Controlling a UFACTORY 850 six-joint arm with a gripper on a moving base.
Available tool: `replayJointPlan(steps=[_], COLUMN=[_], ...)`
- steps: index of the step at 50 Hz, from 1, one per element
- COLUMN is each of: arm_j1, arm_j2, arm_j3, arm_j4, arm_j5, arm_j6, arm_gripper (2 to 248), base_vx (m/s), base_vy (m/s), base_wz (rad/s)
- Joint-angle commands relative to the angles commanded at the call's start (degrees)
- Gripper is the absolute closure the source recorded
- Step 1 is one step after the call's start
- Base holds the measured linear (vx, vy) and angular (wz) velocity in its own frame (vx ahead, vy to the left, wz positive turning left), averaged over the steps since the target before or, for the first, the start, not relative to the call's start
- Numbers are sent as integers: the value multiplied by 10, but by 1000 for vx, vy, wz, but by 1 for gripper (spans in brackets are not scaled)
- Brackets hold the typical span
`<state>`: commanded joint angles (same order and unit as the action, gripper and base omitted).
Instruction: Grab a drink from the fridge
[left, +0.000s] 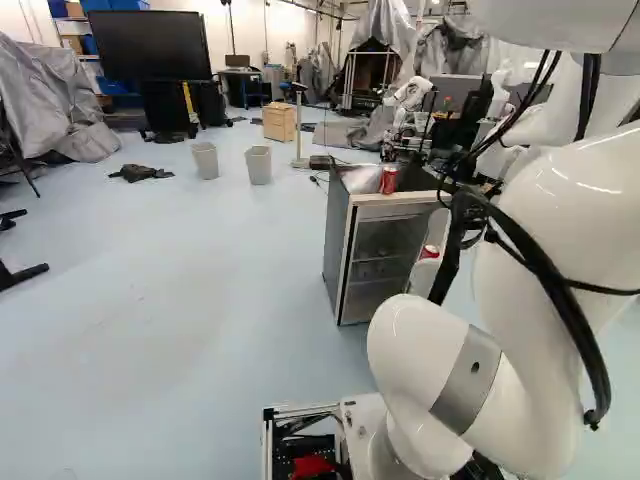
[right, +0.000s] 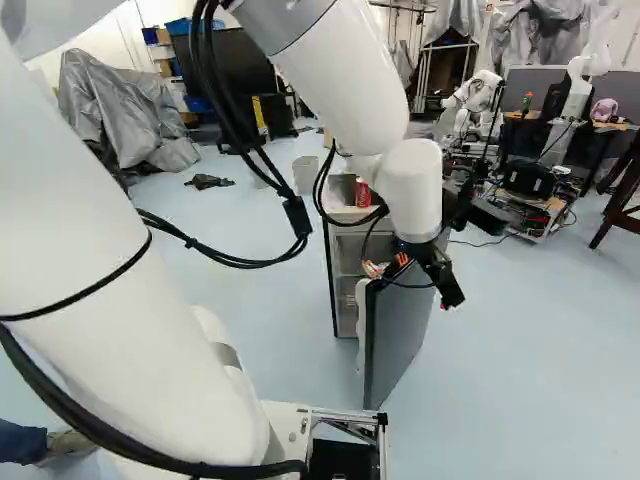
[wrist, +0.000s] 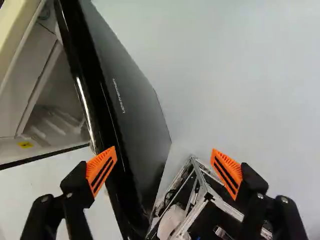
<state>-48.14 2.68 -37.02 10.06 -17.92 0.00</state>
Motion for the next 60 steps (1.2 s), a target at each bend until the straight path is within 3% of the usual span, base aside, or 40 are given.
replayJointPlan(steps=[22, 31, 45, 60], arm_j1=[47, 56, 43, 16], arm_j2=[31, 39, 57, 94], arm_j3=[31, 38, 55, 88], arm_j4=[0, 0, -17, -95], arm_j5=[0, 0, 15, 56], arm_j6=[0, 0, 0, 0], arm_gripper=[3, 3, 3, 3], base_vx=[0, 0, 0, 0], base_vy=[0, 0, 0, 0], base_wz=[0, 0, 0, 0])
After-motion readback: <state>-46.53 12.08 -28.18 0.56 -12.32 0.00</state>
